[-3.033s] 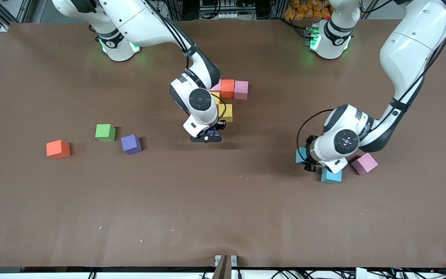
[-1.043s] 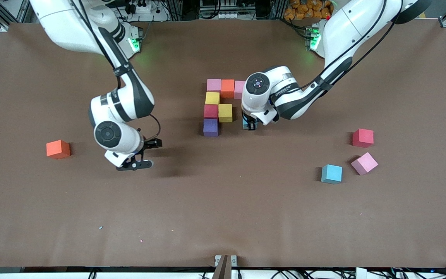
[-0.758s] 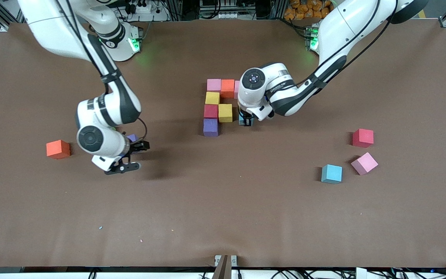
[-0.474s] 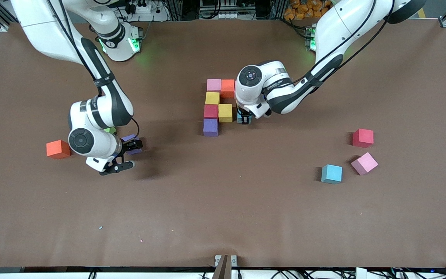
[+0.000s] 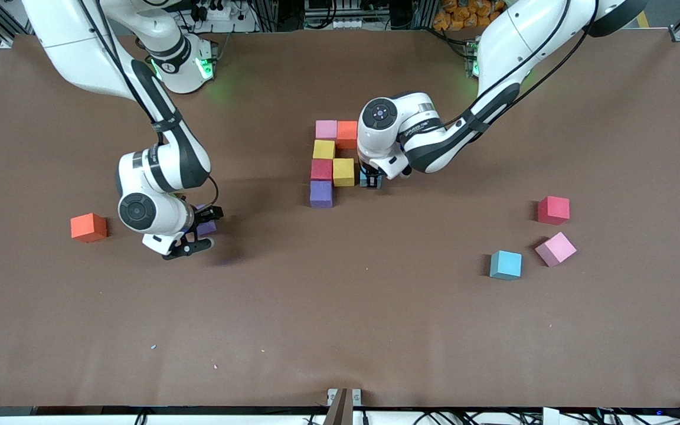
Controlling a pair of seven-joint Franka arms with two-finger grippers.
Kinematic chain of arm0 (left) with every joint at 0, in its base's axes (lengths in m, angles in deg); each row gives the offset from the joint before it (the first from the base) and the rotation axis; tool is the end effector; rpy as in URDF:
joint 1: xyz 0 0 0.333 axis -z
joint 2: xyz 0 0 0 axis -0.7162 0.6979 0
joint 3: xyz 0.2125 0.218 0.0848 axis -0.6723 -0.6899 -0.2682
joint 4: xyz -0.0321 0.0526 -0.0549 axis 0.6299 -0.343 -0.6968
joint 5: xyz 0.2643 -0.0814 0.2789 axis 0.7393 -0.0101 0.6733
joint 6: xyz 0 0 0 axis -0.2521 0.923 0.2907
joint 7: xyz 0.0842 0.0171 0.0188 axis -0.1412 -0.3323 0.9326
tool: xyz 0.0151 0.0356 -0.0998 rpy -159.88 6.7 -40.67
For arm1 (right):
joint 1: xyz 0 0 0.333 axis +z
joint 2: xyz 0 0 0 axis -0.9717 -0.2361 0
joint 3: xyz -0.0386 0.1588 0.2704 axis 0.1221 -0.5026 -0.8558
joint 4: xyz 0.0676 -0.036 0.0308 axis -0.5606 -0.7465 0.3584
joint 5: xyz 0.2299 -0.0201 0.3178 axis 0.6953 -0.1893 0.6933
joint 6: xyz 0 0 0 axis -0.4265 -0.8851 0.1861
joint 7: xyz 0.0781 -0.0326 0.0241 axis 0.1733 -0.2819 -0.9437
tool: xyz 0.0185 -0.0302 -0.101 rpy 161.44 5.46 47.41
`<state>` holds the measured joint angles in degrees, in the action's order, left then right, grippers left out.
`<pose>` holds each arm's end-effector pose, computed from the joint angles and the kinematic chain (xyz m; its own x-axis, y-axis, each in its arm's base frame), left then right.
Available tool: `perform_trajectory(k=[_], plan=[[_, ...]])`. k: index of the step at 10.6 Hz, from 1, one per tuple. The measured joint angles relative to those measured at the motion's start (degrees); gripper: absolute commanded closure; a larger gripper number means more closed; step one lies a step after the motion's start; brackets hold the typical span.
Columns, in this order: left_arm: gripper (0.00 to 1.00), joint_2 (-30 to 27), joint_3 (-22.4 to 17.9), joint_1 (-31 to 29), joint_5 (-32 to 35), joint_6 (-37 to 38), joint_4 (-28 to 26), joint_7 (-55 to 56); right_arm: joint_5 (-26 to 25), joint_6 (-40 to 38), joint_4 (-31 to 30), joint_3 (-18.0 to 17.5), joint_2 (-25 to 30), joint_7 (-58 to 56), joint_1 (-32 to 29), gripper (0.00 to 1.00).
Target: Arrange 11 blocks into digit 3
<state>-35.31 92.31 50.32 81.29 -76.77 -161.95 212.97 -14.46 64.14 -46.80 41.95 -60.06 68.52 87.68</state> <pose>0.3926 -0.4505 0.2022 0.0417 0.9990 -0.0143 0.9958 -0.0427 -0.0811 0.5693 0.1340 0.1947 0.9196 0.2842 -0.2711 0.2843 -0.9579 -0.0395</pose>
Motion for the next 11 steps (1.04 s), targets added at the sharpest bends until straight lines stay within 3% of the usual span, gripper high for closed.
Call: perform_trajectory(k=[1, 3, 4, 5, 9, 11], plan=[[1.00, 0.02, -0.05, 0.00, 0.00, -0.01, 0.00, 0.21, -0.02, 0.08, -0.07, 0.04, -0.35, -0.20, -0.05, 0.08], [1.00, 0.17, -0.10, 0.00, 0.00, -0.27, 0.00, 0.68, -0.02, 0.38, -0.09, 0.10, -0.58, -0.30, -0.16, 0.63], [1.00, 0.20, -0.20, 0.01, 0.00, -0.80, 0.01, 1.01, -0.02, 0.55, -0.09, 0.15, -0.58, -0.30, -0.29, 0.78], [1.00, 0.20, -0.44, 0.01, 0.00, -1.27, 0.01, 1.07, 0.00, 0.79, -0.04, 0.21, -0.58, -0.30, -0.49, 0.84], [1.00, 0.41, -2.45, 1.89, 0.00, -2.35, 0.30, 1.37, 0.01, 0.16, 3.23, 0.04, 0.02, -0.30, -0.61, 0.86], [1.00, 0.65, -3.44, 3.24, 0.00, -2.41, 1.00, 1.63, 0.03, -4.20, 7.13, -0.33, 0.16, -0.30, -0.54, 0.85]])
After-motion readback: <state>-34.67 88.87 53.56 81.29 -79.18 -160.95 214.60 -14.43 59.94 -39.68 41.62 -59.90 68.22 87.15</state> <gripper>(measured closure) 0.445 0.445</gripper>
